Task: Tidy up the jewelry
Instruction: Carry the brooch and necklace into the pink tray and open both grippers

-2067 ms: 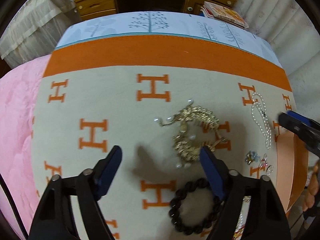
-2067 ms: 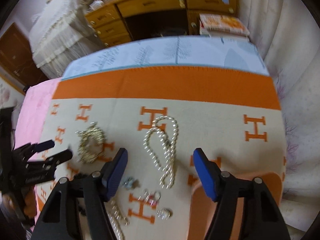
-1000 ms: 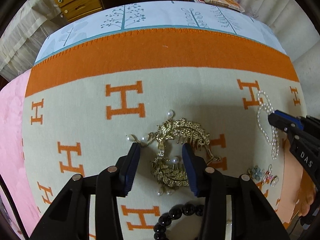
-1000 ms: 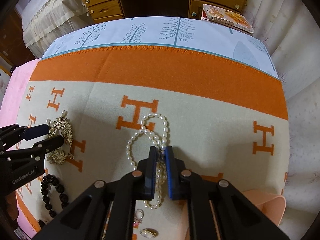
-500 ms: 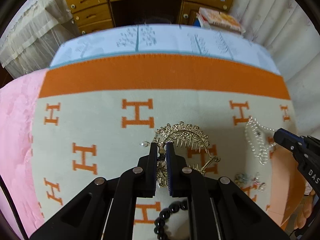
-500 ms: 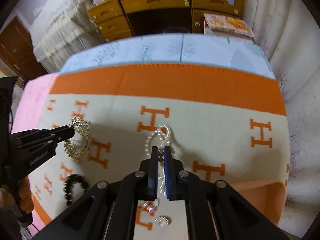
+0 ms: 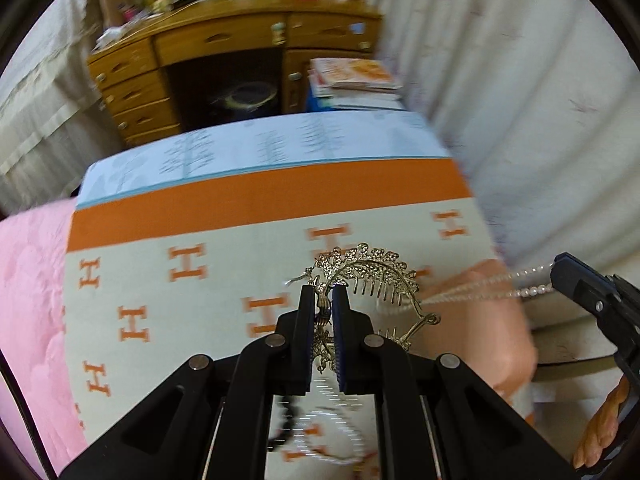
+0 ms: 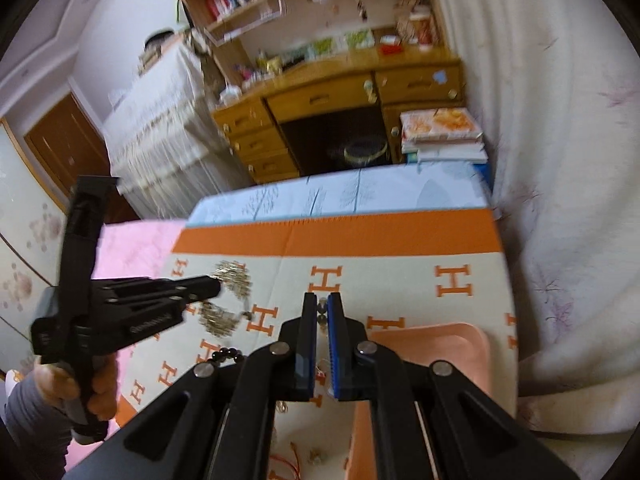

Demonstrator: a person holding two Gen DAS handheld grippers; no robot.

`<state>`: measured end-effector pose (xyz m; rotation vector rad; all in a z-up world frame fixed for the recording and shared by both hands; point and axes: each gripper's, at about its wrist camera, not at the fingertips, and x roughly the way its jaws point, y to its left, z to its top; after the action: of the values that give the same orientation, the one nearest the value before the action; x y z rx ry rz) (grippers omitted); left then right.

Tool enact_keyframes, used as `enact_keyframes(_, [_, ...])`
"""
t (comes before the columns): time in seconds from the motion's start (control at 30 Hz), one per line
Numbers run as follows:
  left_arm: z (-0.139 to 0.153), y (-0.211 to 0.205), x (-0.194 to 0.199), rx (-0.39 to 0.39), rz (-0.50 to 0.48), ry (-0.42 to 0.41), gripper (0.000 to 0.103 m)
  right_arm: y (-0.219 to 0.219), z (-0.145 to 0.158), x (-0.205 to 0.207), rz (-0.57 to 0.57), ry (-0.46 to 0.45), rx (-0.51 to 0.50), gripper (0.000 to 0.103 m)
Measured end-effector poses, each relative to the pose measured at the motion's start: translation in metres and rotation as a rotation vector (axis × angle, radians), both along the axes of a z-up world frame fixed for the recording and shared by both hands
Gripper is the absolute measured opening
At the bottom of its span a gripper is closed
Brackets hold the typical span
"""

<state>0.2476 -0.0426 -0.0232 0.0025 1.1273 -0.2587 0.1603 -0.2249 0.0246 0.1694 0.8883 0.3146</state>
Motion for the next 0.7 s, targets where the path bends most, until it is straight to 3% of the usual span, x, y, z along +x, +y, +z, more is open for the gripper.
enact_keyframes(0.17, [0.01,-0.057,-0.01,-0.032,-0.094,-0.011,0.006,-0.034,0.023,-0.033,-0.052,-0.073,0.031,0.005])
enact_keyframes(0.33, [-0.001,-0.109,-0.016,-0.044,-0.173,0.011,0.006,-0.063,0.038,-0.063,-0.092,-0.138,0.064,0.005])
enact_keyframes(0.47, [-0.025,-0.138,-0.015,-0.04,-0.206,0.057,0.006,-0.071,0.036,-0.076,-0.079,-0.139,0.056,0.005])
enact_keyframes(0.7, [-0.09,-0.163,-0.016,0.036,-0.24,0.16,0.009,-0.077,-0.002,-0.068,-0.085,-0.048,0.033,0.005])
